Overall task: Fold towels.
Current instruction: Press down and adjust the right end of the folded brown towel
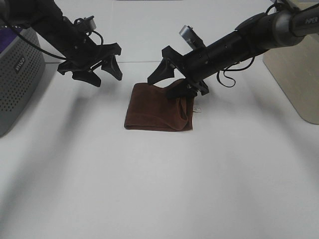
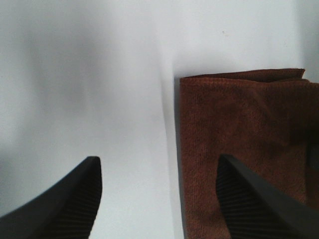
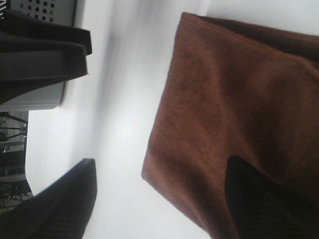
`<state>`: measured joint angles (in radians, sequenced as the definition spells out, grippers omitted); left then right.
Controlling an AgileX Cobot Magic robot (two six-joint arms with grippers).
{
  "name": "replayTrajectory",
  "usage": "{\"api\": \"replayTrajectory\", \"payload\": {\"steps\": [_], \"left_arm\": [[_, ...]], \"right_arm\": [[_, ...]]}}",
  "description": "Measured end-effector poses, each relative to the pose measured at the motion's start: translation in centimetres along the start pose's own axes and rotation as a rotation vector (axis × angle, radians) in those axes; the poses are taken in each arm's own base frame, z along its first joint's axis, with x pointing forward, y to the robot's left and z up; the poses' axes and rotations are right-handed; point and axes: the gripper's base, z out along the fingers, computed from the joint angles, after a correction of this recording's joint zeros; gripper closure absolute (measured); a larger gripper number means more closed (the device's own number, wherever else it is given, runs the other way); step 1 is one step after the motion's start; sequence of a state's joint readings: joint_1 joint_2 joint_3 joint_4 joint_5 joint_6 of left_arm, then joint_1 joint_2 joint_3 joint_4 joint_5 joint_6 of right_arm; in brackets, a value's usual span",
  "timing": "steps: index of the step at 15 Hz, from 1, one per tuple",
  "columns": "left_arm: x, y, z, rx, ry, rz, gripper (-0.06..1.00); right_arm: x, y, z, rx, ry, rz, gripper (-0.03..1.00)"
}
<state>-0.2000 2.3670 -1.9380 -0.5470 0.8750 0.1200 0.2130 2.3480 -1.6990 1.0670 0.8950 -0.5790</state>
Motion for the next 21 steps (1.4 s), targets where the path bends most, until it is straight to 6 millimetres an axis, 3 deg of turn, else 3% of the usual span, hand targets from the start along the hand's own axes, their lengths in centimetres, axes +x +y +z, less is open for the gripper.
{"api": "replayTrajectory", "payload": {"steps": [4,10,12,14,17,21], "left_arm": [[0.1,0.0,0.0,0.001,0.012,-0.003,0.31],[0.4,0.0,0.0,0.004,0.043,-0.006,0.31],[0.5,-0.1,0.0,0.005,0.053,-0.006,0.31],[0.6,-0.4,-0.9,0.000,0.076,0.012,0.31],[0.2,-2.4,-5.5,-0.016,0.057,0.083,0.31],[0.7,-5.2,-13.8,-0.090,0.010,0.209,0.31]], "right_arm": [[-0.7,-2.6,-2.4,0.062,-0.045,0.037,0.28],[-0.5,-4.8,-3.4,0.227,-0.020,0.043,0.28],[-0.4,-5.1,-3.6,0.276,-0.003,0.050,0.28],[-0.6,-4.1,-4.8,0.303,-0.006,0.027,0.28],[-0.1,-0.8,-8.0,0.337,0.041,-0.001,0.28],[1.6,3.1,-11.4,0.327,0.177,-0.007,0.28]]}}
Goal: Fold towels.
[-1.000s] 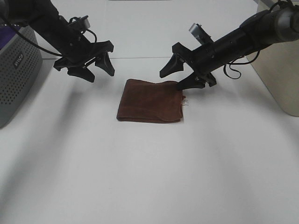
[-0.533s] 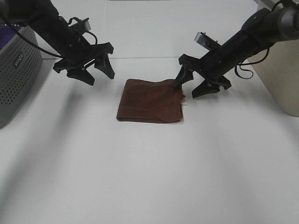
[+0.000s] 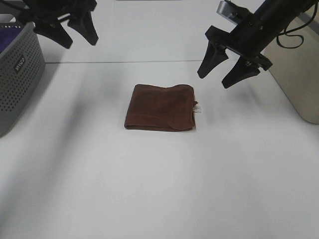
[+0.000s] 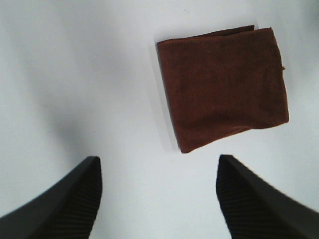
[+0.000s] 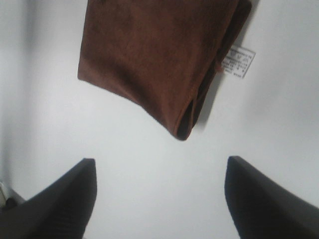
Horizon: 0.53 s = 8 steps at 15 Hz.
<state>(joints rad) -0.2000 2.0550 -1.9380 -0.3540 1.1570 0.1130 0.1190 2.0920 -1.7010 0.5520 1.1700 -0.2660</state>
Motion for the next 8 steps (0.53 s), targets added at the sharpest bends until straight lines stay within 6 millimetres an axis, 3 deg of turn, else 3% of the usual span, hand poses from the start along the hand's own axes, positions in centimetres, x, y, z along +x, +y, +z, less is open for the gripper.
{"api": "replayTrajectory", "payload": {"steps": [4,6,8], "left_arm": [[1.2,-1.7,-9.1,-0.137,-0.127,0.052,0.31],[3.0,-1.9,-11.8,-0.200,-0.153,0.030,0.31],[5.4,-2.2,-13.4,-0.221,-0.146,0.020,0.31]], "right_arm": [[1.7,2.5,-5.4,0.084,-0.079,-0.037,0.28],[3.1,4.0,-8.1,0.116,-0.139,-0.046,0.28],[5.0,5.0,-9.9,0.142,-0.169,-0.052,0.28]]}}
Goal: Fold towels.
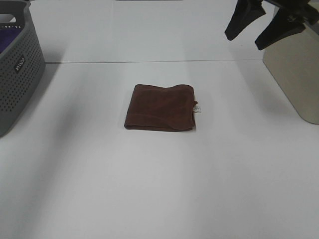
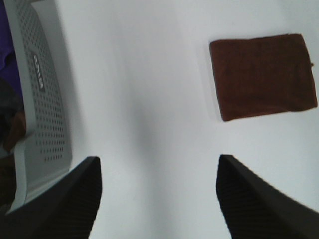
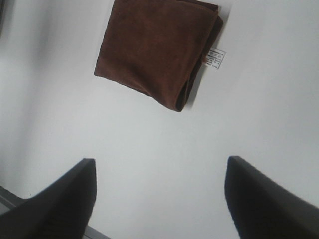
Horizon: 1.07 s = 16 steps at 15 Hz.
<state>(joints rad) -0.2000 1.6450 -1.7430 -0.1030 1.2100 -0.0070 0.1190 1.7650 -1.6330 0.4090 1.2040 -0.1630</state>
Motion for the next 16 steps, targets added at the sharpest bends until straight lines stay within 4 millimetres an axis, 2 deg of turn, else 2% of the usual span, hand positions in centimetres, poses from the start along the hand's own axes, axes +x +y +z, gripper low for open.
{"api": "replayTrajectory", "payload": {"steps": [2,5,6,9,11,13,16], "left_arm": [[3.9,0.3,-1.0,-0.023,0.061,-0.005,0.31],[10.7,0.6,-2.6,-0.053,0.131,-0.017,0.31],[15.4,0.8,-3.0,-0.055,0.171,-0.029,0.31],[22.3,1.0,-4.5,-0.056,0.147,-0.027,0.31],[26.0,1.0,-5.6,-0.052,0.077,-0.011,0.31],[28.9,1.1,-6.4,-0.048,-0.011,0.013,0.31],[31.2,1.2,-6.3,-0.045,-0.156,0.033,0.31]], "right_arm": [[3.0,0.6,-1.7,0.031,0.000,-0.008,0.28],[9.2,0.6,-2.5,0.094,0.036,0.016,0.28],[14.1,-0.1,-1.6,0.156,0.041,0.039,0.28],[20.7,-0.8,-0.6,0.220,0.064,0.033,0.28],[24.7,-1.0,-0.3,0.248,0.055,0.034,0.28],[27.7,-1.2,-0.5,0.287,-0.004,0.002,0.28],[29.9,-1.0,-1.4,0.321,-0.147,-0.042,0.28]]}}
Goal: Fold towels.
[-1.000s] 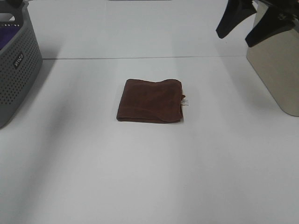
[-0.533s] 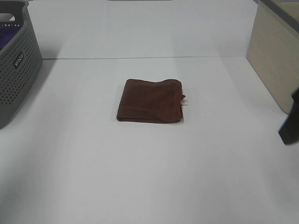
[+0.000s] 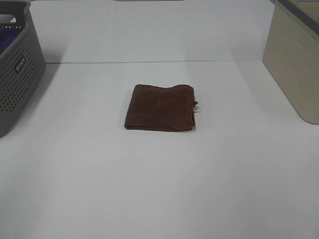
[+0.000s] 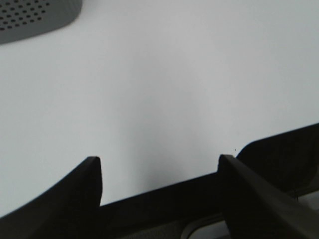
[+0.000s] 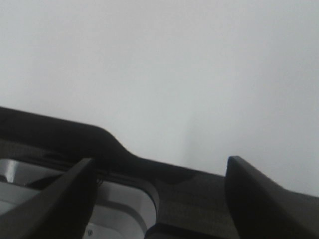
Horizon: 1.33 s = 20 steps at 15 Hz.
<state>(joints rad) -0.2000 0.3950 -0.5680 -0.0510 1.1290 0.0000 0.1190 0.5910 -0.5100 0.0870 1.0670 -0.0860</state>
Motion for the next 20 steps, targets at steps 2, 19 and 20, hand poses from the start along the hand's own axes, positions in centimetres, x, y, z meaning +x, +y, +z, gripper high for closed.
{"api": "replayTrajectory", "payload": {"steps": [2,19,20], "left_arm": [[1.1,0.0,0.5,0.003,-0.057,0.012,0.31],[1.0,0.0,0.5,0.008,-0.085,0.049,0.31],[1.0,0.0,0.5,0.008,-0.085,0.049,0.31]], "right_arm": [[1.1,0.2,-1.3,0.007,-0.117,-0.010,0.28],[2.4,0.3,-2.4,0.014,-0.224,-0.019,0.28],[2.4,0.3,-2.4,0.014,-0.224,-0.019,0.28]]}}
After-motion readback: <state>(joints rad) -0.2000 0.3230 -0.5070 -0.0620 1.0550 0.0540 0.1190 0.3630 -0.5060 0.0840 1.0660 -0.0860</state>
